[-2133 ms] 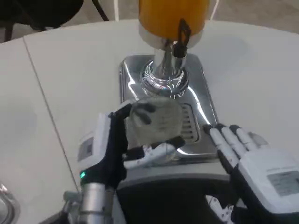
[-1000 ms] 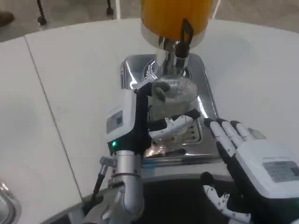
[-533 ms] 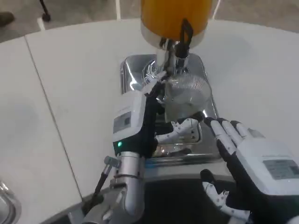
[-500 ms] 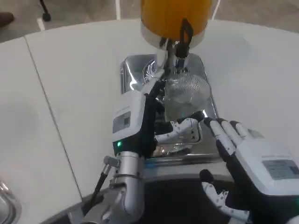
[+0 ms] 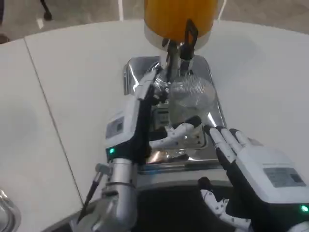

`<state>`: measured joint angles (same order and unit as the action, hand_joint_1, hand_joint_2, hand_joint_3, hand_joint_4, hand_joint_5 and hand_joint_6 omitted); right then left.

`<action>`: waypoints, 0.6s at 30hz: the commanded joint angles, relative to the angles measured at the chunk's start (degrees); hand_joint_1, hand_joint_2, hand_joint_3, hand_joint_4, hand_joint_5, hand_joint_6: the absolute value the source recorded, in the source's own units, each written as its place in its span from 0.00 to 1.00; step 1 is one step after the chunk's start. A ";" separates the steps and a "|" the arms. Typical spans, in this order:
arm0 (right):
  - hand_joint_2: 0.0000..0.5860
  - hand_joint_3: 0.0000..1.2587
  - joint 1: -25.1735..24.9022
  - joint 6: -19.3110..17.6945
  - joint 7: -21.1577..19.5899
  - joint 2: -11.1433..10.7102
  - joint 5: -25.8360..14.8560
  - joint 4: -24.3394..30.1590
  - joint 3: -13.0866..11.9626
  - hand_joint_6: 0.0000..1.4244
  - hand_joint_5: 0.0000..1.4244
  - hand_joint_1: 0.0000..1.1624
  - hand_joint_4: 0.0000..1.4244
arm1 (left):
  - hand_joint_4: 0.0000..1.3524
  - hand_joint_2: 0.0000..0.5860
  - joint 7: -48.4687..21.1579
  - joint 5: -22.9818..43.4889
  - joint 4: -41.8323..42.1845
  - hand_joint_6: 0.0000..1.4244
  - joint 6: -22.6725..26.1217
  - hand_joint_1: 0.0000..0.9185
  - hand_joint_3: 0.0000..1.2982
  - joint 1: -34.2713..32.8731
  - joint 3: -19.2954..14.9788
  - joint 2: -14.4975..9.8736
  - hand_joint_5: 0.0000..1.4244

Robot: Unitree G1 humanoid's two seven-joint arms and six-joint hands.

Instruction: Grasp the cup under the faucet to collect the drink, then remove the cup.

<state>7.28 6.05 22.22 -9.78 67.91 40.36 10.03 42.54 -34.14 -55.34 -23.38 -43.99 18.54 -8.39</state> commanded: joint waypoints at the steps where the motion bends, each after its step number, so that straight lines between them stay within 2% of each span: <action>1: 0.94 0.00 -0.77 -0.80 -1.75 -0.44 -2.03 -0.82 0.18 0.04 0.00 0.32 0.00 | 0.05 0.09 -1.41 0.97 4.81 0.26 0.65 0.44 0.10 3.61 -1.89 -3.12 0.30; 8: 0.95 0.00 0.17 -3.47 -5.11 -0.75 -8.11 2.09 -0.92 0.07 0.00 0.33 0.00 | 0.03 0.09 -5.79 0.84 21.05 0.22 3.15 0.44 0.08 12.88 -5.03 -8.49 0.26; 11: 0.96 0.01 -0.97 -2.38 -7.40 2.04 -9.66 3.08 -0.88 0.09 0.00 0.37 0.00 | 0.00 0.10 -8.90 0.50 30.92 0.18 5.70 0.40 0.04 18.86 -7.00 -10.79 0.20; 14: 0.98 0.01 -3.09 -1.53 -9.35 4.41 -11.52 1.98 -1.05 0.09 0.00 0.40 0.00 | 0.00 0.10 -13.02 -1.75 42.88 0.14 7.96 0.31 0.00 27.33 -9.03 -14.90 0.13; 18: 0.97 0.00 -6.99 1.10 -10.99 8.48 -16.58 -0.17 -1.09 0.08 0.00 0.45 0.00 | 0.00 0.12 -18.65 -6.25 55.31 0.05 12.31 0.24 0.00 36.28 -11.04 -18.94 0.03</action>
<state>2.40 5.14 12.28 -3.44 54.13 41.31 9.32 27.36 -37.18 -6.69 -13.43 -12.77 8.33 -25.10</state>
